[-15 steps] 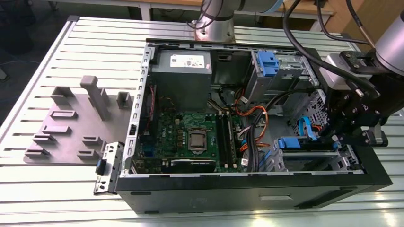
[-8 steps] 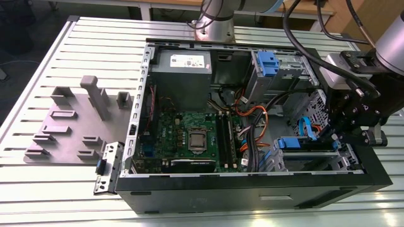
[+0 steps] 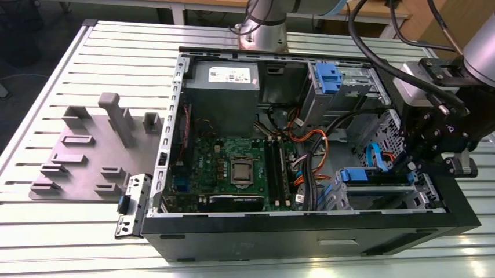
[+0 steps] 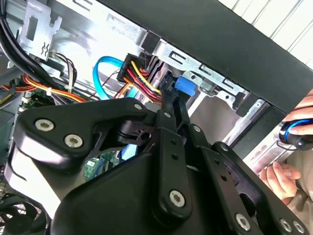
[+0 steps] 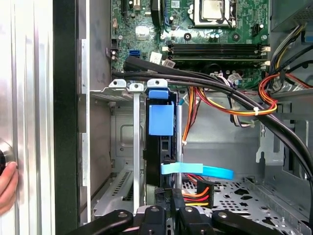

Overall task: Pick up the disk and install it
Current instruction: 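Insert the second disk wire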

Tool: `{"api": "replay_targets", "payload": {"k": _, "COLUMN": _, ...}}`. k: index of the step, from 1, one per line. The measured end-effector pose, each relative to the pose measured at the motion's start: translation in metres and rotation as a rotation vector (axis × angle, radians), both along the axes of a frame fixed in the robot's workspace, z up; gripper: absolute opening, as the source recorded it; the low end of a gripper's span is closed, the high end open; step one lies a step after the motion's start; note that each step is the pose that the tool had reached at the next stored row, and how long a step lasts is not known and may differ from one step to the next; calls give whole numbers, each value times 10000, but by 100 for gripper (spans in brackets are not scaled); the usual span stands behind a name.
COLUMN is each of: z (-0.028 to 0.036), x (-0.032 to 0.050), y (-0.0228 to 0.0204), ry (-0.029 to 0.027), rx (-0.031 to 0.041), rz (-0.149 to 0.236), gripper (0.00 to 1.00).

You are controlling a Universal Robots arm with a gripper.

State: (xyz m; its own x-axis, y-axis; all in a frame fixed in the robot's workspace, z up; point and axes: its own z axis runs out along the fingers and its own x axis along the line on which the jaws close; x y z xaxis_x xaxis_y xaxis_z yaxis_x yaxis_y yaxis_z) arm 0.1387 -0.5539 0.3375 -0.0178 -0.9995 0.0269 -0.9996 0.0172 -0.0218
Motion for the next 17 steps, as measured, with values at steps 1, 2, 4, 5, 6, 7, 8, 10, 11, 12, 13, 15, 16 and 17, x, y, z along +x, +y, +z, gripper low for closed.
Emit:
{"api": "replay_targets", "payload": {"k": 1, "z": 2, "x": -14, "y": 0, "ry": -4, "rx": 51, "rz": 0, "gripper": 17}}
{"api": "replay_targets", "payload": {"k": 2, "z": 2, "x": -32, "y": 0, "ry": -8, "rx": 120, "rz": 0, "gripper": 17}}
{"api": "replay_targets", "payload": {"k": 4, "z": 3, "x": -51, "y": 0, "ry": -13, "rx": 245, "rz": -1, "gripper": 17}}
{"api": "replay_targets", "payload": {"k": 5, "z": 2, "x": -50, "y": 0, "ry": -13, "rx": 273, "rz": 0, "gripper": 17}}
{"api": "replay_targets", "payload": {"k": 6, "z": 0, "x": -50, "y": -4, "ry": -13, "rx": 299, "rz": 1, "gripper": 17}}
{"api": "replay_targets", "payload": {"k": 7, "z": 0, "x": -50, "y": -11, "ry": -13, "rx": 330, "rz": 0, "gripper": 17}}
{"api": "replay_targets", "payload": {"k": 8, "z": -2, "x": -51, "y": -23, "ry": -13, "rx": 372, "rz": 0, "gripper": 17}}
{"api": "replay_targets", "payload": {"k": 10, "z": -2, "x": -51, "y": -44, "ry": -13, "rx": 461, "rz": 0, "gripper": 17}}
{"api": "replay_targets", "payload": {"k": 11, "z": -2, "x": -51, "y": -50, "ry": -13, "rx": 492, "rz": 0, "gripper": 17}}
{"api": "replay_targets", "payload": {"k": 12, "z": -2, "x": -51, "y": -54, "ry": -13, "rx": 523, "rz": 0, "gripper": 17}}
{"api": "replay_targets", "payload": {"k": 13, "z": -2, "x": -53, "y": -58, "ry": -13, "rx": 546, "rz": 0, "gripper": 17}}
{"api": "replay_targets", "payload": {"k": 15, "z": -1, "x": -57, "y": -63, "ry": -13, "rx": 566, "rz": -1, "gripper": 17}}
{"api": "replay_targets", "payload": {"k": 16, "z": -2, "x": -58, "y": -66, "ry": -13, "rx": 570, "rz": 0, "gripper": 17}}
{"api": "replay_targets", "payload": {"k": 17, "z": -2, "x": -59, "y": -70, "ry": -13, "rx": 571, "rz": 1, "gripper": 17}}
